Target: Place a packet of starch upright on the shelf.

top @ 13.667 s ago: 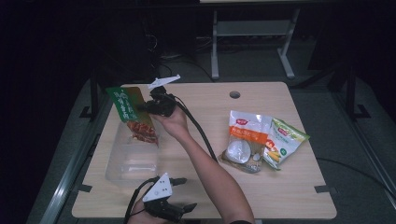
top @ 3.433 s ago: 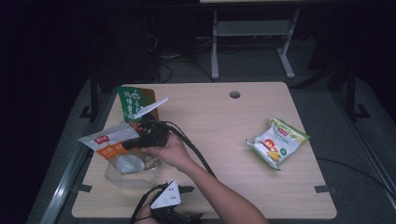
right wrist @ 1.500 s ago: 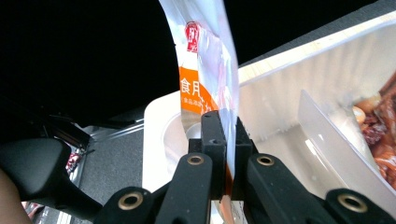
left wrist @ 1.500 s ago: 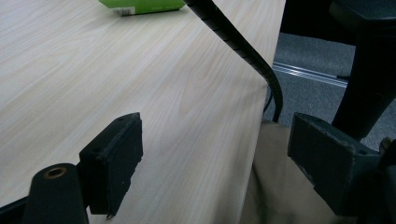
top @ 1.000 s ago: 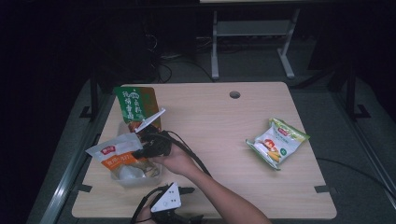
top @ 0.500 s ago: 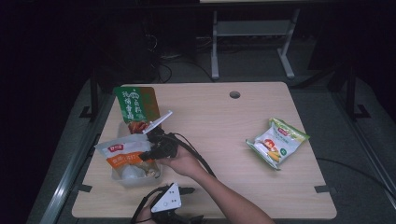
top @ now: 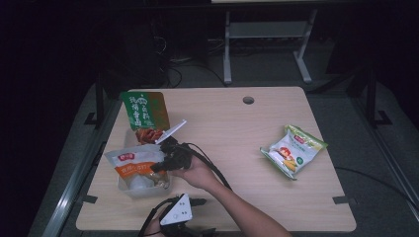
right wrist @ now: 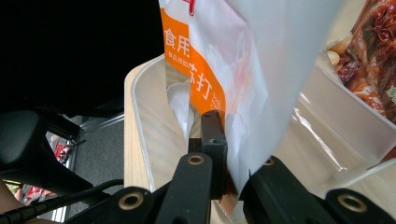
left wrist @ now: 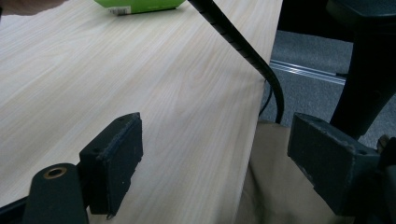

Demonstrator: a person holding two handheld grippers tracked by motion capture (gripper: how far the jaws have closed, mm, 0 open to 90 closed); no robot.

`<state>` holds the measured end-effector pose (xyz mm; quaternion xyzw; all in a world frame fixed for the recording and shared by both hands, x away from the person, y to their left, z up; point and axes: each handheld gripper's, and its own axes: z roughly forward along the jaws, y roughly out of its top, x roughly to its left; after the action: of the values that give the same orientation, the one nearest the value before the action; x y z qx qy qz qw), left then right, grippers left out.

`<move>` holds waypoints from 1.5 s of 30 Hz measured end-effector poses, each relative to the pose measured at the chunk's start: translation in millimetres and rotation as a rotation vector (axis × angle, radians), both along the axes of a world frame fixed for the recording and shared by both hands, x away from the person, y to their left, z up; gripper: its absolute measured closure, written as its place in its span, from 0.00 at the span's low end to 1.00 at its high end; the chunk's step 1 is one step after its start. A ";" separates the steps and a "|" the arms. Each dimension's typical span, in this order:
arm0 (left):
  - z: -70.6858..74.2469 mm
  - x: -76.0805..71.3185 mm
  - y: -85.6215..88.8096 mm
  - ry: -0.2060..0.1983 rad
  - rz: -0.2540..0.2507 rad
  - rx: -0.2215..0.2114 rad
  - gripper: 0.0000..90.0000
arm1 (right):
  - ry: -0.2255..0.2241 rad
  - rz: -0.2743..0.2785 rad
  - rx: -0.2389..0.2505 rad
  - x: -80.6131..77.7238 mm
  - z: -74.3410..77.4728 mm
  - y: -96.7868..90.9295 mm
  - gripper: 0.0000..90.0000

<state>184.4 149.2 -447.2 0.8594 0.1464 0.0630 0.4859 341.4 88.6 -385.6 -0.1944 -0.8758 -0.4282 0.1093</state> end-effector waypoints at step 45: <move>0.6 11.8 5.3 0.021 0.039 -0.010 0.20 | -0.029 -0.215 0.079 -2.1 9.6 -157.0 0.52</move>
<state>196.2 154.5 -446.6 0.8545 0.1686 0.0630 0.4873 339.4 -68.5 -375.9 -0.2765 -0.8338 -0.4743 0.0575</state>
